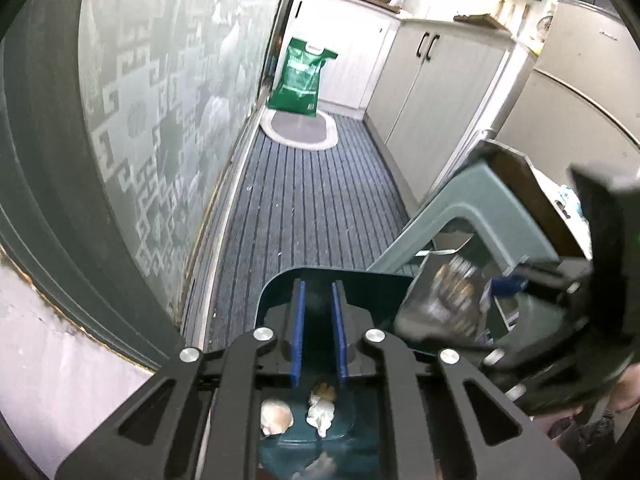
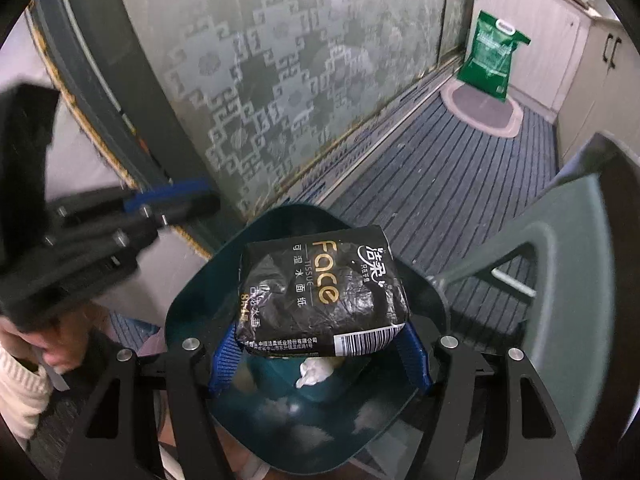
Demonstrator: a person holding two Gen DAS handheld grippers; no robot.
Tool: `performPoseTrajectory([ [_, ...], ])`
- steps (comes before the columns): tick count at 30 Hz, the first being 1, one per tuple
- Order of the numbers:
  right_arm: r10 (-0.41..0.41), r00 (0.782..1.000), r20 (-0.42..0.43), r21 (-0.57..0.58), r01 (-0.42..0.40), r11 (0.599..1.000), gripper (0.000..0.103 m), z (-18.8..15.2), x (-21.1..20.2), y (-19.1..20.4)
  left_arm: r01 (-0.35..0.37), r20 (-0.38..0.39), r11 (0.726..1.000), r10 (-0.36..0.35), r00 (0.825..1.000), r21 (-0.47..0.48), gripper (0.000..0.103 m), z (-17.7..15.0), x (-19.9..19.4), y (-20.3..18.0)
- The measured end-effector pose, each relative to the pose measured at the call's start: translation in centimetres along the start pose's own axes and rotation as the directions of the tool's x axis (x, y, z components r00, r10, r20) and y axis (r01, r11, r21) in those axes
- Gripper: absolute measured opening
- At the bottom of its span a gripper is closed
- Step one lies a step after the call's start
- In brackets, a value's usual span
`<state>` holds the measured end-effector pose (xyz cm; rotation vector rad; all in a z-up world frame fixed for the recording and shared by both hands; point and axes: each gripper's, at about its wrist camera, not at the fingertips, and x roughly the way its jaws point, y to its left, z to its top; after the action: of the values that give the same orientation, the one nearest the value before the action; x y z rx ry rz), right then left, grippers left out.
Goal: Collect trash
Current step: 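Lower the black tissue pack into the teal bin and open the right tool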
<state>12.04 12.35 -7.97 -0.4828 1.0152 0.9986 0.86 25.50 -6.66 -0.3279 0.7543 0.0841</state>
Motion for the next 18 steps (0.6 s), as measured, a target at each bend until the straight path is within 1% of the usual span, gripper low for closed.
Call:
performPoseTrajectory([
  [7,0.015,0.998,-0.063,-0.011,-0.016,1.000,0.068,-1.7,2.5,0.7,0.019,0.074,1.000,-0.019,0.997,0.004,0.015,1.1,-1.5,-1.1],
  [14,0.019,0.992,-0.125,-0.015,-0.021,1.000,0.069,-3.6,4.8,0.7,0.047,0.116,0.999,-0.046,0.992,-0.005,0.015,1.4,-2.6,-1.7],
  [18,0.013,0.989,-0.147,-0.023,-0.016,1.000,0.071,-4.4,5.9,0.5,0.068,0.144,0.998,-0.068,0.987,0.006,0.015,1.7,-3.4,-2.6],
])
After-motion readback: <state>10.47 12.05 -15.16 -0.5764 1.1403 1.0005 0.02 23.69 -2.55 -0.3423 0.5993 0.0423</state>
